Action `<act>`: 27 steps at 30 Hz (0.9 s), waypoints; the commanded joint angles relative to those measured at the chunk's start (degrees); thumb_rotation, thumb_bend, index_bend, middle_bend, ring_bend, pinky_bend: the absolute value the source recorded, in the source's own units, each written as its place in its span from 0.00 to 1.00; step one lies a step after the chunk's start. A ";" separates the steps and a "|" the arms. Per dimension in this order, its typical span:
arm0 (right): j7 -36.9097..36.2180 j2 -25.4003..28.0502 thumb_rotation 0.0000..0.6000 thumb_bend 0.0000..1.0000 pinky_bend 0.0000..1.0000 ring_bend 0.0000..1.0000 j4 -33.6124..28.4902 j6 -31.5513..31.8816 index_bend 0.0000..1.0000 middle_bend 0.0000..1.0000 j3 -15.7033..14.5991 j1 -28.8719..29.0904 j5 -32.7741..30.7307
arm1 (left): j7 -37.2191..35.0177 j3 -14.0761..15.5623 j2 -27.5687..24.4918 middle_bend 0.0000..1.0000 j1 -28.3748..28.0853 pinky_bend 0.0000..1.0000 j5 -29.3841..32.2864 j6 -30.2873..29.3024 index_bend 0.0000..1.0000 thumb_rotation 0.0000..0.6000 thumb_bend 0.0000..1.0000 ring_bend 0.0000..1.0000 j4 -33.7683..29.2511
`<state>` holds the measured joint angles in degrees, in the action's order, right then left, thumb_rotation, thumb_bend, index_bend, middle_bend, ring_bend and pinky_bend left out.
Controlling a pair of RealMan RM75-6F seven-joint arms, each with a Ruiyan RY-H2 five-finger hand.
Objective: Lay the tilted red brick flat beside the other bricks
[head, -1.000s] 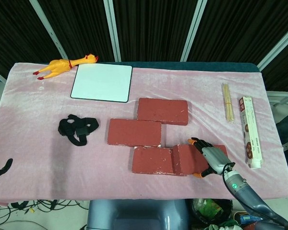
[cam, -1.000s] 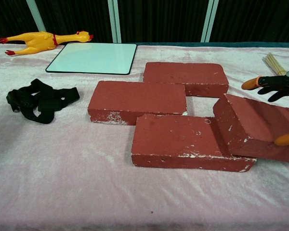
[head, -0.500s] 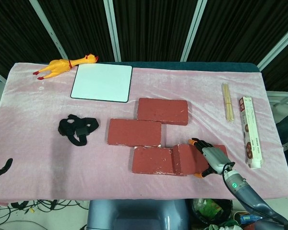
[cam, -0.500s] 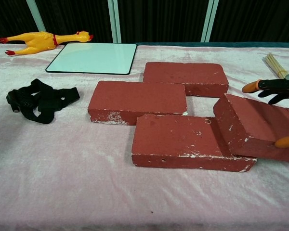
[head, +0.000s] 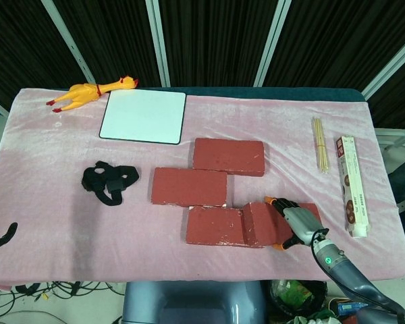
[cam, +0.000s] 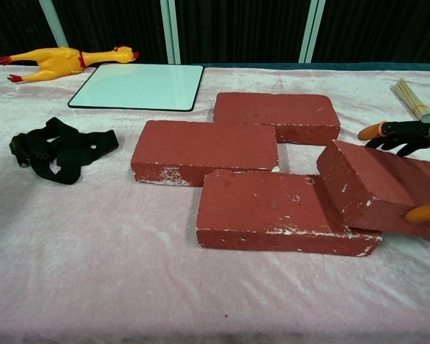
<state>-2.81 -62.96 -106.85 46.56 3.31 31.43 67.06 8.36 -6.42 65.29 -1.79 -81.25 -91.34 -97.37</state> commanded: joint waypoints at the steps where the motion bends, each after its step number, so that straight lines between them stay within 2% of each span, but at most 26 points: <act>1: 0.16 -0.31 1.00 0.00 0.09 0.20 0.00 0.07 0.04 0.25 0.20 0.15 -0.58 | 0.06 -0.03 0.01 0.02 0.00 0.00 0.04 -0.01 0.08 1.00 0.25 0.00 -0.03; 12: 1.27 -1.97 1.00 0.00 0.10 0.26 0.18 2.92 0.24 0.32 1.60 -0.06 -2.96 | 0.26 -0.07 0.07 0.02 0.06 0.00 0.26 -0.05 0.08 1.00 0.25 0.00 -0.09; 22: 6.17 1.25 1.00 0.00 0.09 0.26 -2.44 6.23 0.25 0.33 3.03 0.36 -4.24 | 0.27 -0.11 0.07 0.02 0.09 0.00 0.22 -0.17 0.08 1.00 0.25 0.00 -0.31; 27: 16.13 2.81 1.00 0.00 0.09 0.26 -2.92 7.71 0.26 0.33 3.74 3.01 -10.09 | 0.17 -0.14 0.02 0.02 0.13 0.00 0.24 -0.22 0.08 1.00 0.25 0.00 -0.42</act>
<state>8.39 -61.04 -109.47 53.26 6.54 32.84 60.32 8.53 -6.56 65.31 -1.67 -81.01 -91.56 -97.78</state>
